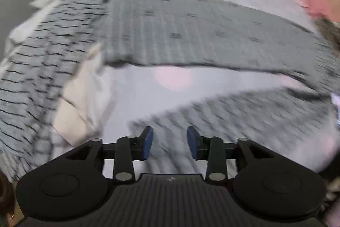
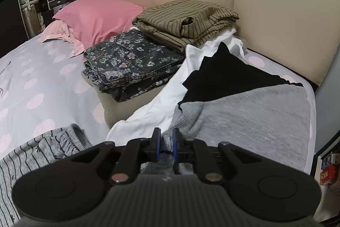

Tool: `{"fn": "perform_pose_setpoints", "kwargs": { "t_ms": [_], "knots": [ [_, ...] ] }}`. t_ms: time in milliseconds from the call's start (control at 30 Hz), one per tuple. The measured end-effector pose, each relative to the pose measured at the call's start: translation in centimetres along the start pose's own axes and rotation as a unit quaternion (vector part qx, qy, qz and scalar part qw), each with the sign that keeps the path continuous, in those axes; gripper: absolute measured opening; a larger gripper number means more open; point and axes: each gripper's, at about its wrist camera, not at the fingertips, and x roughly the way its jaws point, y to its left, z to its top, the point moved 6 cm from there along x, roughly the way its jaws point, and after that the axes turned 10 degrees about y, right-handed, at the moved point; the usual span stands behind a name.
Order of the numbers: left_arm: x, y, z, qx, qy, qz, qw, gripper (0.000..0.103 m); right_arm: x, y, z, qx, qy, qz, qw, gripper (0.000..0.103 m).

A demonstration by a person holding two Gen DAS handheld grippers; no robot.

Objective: Fold clothes

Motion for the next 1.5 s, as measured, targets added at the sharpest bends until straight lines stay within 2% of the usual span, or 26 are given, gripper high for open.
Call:
{"fn": "perform_pose_setpoints", "kwargs": {
  "t_ms": [67, 167, 267, 300, 333, 567, 700, 867, 933, 1033, 1067, 1100, 1167, 1267, 1300, 1367, 1433, 1500],
  "knots": [
    [2.6, 1.6, 1.0, -0.034, 0.015, 0.02, 0.9991, 0.038, -0.1, 0.1, -0.1, -0.004, -0.001, 0.002, 1.0, 0.012],
    [6.0, 3.0, 1.3, -0.071, 0.052, 0.011, 0.996, 0.038, -0.1, 0.0, -0.3, -0.011, -0.003, 0.003, 1.0, 0.012],
    [4.6, 3.2, 1.5, -0.082, 0.031, 0.0, 0.9962, 0.034, 0.2, -0.2, -0.2, -0.009, -0.004, 0.003, 1.0, 0.012],
    [4.1, 3.2, 1.6, -0.085, 0.023, -0.003, 0.9962, 0.024, 0.3, -0.2, -0.2, -0.01, -0.005, 0.001, 1.0, 0.012],
    [3.5, 3.2, 1.7, -0.088, 0.014, -0.007, 0.996, 0.004, 0.4, -0.1, -0.2, -0.012, -0.005, -0.003, 1.0, 0.012],
    [-0.4, 3.4, 2.2, -0.108, -0.045, -0.03, 0.9926, 0.002, 0.0, 0.1, 0.6, -0.01, -0.002, -0.013, 1.0, 0.012],
    [-7.8, 4.7, 6.1, -0.11, -0.131, -0.012, 0.9853, 0.002, -1.3, 0.8, 2.8, -0.003, -0.002, 0.001, 1.0, 0.011],
    [-17.8, 5.3, 11.5, -0.104, -0.248, 0.007, 0.9631, 0.002, -5.2, 2.8, 7.4, 0.015, -0.025, 0.04, 0.999, 0.011],
    [-21.0, 5.6, 11.7, -0.097, -0.278, 0.016, 0.9556, 0.002, -7.2, 3.1, 8.9, 0.018, -0.037, 0.058, 0.997, 0.011],
    [-24.4, 6.5, 9.9, -0.101, -0.311, 0.015, 0.945, 0.002, -9.9, 2.7, 10.5, 0.018, -0.055, 0.083, 0.995, 0.011],
    [-25.3, 6.8, 9.2, -0.103, -0.32, 0.012, 0.9418, 0.002, -10.5, 2.3, 10.7, 0.017, -0.062, 0.086, 0.994, 0.007],
    [-25.4, 7.1, 8.4, -0.099, -0.317, 0.019, 0.9431, 0.002, -11.0, 1.6, 10.7, 0.014, -0.071, 0.077, 0.994, 0.0],
    [-24.2, 7.9, 6.6, -0.094, -0.291, 0.026, 0.9517, 0.002, -11.3, -0.1, 10.5, 0.004, -0.077, 0.053, 0.996, 0.0],
    [-20.8, 8.6, 3.7, -0.084, -0.243, 0.016, 0.9663, 0.002, -10.2, -2.9, 9.2, 0.004, -0.051, 0.045, 0.998, 0.0],
    [-19.1, 8.6, 2.8, -0.082, -0.219, 0.012, 0.9721, 0.002, -9.6, -3.6, 8.5, 0.001, -0.039, 0.045, 0.998, 0.0],
    [-15.5, 8.6, 1.7, -0.086, -0.17, 0.028, 0.9813, 0.002, -7.9, -4.3, 6.7, -0.014, -0.005, 0.054, 0.998, 0.0],
    [-12.7, 9.1, 1.0, -0.101, -0.142, 0.039, 0.9839, 0.002, -6.3, -4.1, 4.6, -0.024, 0.033, 0.078, 0.996, 0.0],
    [-10.5, 9.6, 0.6, -0.116, -0.124, 0.047, 0.9843, 0.002, -4.7, -3.2, 2.2, -0.036, 0.079, 0.108, 0.99, 0.005]
  ]
}}
